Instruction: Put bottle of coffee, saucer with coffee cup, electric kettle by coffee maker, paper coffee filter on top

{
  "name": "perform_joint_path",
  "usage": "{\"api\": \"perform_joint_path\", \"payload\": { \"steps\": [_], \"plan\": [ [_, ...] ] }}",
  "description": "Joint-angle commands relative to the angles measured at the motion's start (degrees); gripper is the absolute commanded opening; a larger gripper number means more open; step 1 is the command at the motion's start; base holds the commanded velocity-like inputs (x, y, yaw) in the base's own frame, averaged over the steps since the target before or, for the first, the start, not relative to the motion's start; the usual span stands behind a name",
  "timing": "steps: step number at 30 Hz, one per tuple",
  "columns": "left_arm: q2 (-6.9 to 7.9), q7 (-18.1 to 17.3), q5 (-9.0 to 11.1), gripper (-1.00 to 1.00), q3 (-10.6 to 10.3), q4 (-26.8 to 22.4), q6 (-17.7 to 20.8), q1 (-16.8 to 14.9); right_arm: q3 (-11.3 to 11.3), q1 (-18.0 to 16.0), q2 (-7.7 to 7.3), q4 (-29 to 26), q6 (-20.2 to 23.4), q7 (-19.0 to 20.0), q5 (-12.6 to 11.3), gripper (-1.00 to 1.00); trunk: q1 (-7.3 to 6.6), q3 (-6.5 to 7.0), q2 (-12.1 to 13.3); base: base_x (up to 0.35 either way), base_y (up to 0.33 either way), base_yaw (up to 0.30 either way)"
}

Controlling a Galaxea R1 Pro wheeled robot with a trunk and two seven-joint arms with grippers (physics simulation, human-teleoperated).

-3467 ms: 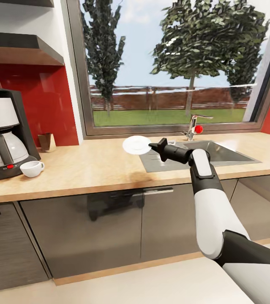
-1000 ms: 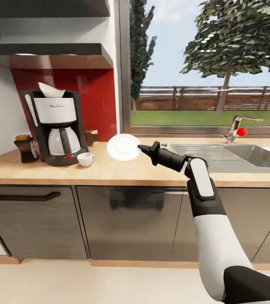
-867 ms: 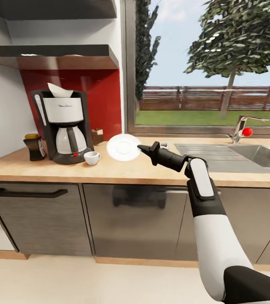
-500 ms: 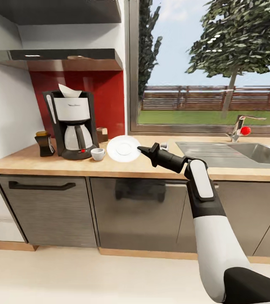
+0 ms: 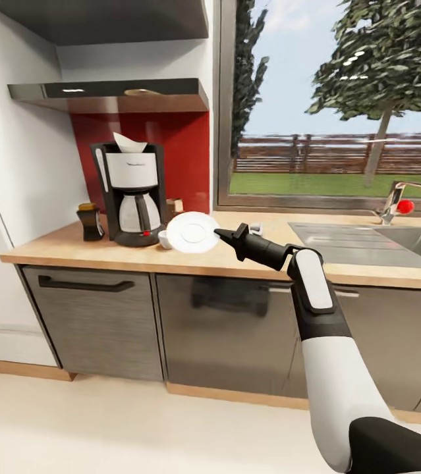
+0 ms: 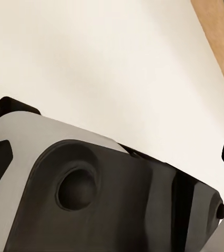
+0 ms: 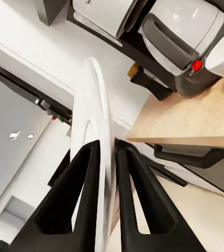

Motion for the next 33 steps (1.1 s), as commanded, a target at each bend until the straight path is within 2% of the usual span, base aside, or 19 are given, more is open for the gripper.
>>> {"api": "perform_joint_path", "payload": {
  "steps": [1,33],
  "plan": [
    [0.02,-0.1,0.4,1.00,-0.5,-0.1,-0.1,0.0,-0.2,0.0,0.09,0.1,0.3,0.2,-0.1,-1.00,0.00,-0.03,0.0,-0.001,0.000,0.258],
    [0.10,-0.1,0.4,1.00,-0.3,-0.1,-0.1,0.0,-0.2,0.0,0.10,1.4,0.3,0.2,0.1,-1.00,0.00,0.53,0.0,0.010,0.009,0.266]
  ]
}}
